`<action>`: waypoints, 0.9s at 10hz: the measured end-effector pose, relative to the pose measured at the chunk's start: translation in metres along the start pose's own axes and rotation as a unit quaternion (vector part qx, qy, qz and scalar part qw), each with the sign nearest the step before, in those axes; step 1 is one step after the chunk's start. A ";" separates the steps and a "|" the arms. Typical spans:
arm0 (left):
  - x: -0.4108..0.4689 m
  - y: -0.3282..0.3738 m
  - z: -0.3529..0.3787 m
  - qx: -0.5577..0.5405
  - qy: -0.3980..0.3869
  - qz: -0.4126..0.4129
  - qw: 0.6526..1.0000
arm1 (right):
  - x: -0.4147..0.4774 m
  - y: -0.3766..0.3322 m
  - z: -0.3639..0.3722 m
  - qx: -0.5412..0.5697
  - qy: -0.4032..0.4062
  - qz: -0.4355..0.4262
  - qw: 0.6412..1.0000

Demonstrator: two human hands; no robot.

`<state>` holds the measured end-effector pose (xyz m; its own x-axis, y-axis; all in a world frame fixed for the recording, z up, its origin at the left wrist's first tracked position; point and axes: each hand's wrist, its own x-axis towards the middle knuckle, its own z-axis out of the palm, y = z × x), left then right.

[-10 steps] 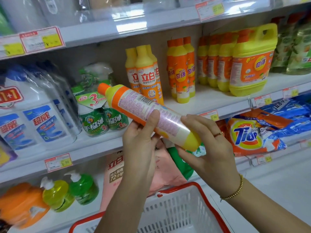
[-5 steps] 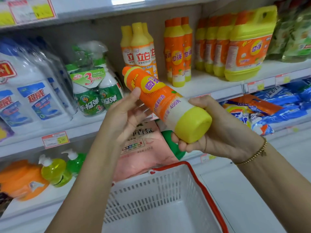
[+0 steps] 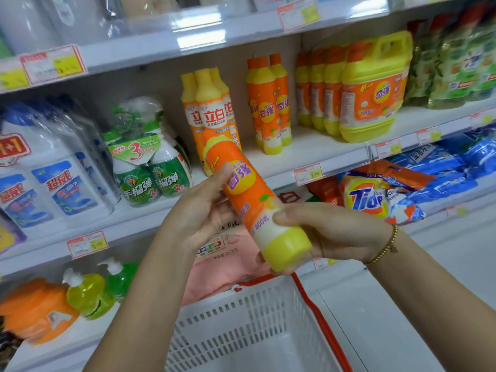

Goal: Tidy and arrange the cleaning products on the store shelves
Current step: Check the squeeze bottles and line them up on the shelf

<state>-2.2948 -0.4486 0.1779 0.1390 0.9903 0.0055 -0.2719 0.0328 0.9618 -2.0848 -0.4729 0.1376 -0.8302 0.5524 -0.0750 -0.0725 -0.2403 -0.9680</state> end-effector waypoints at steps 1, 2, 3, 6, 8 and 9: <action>0.007 -0.006 0.015 0.123 -0.033 0.030 0.991 | 0.003 0.021 -0.016 -0.236 0.120 -0.052 0.963; 0.023 0.002 0.034 0.236 -0.113 0.060 0.963 | 0.002 0.001 -0.021 -0.229 0.173 -0.095 0.953; 0.047 0.011 0.048 0.298 -0.124 0.097 0.941 | 0.020 0.000 -0.046 -0.218 0.246 -0.150 0.933; 0.120 0.026 0.074 0.291 0.031 0.278 0.915 | 0.061 -0.053 -0.126 -0.323 0.410 -0.273 0.808; 0.171 0.017 0.072 0.316 0.142 0.288 0.893 | 0.095 -0.067 -0.189 -0.358 0.395 -0.187 0.825; 0.183 0.020 0.067 0.319 0.155 0.285 0.891 | 0.099 -0.071 -0.224 -0.285 0.481 -0.199 0.805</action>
<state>-2.2108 -0.2757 0.2163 -0.1458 0.8145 0.5616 0.3956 -0.4723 0.7877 -2.0381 -0.2222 0.1457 0.0270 0.9231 0.3835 0.2665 0.3632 -0.8928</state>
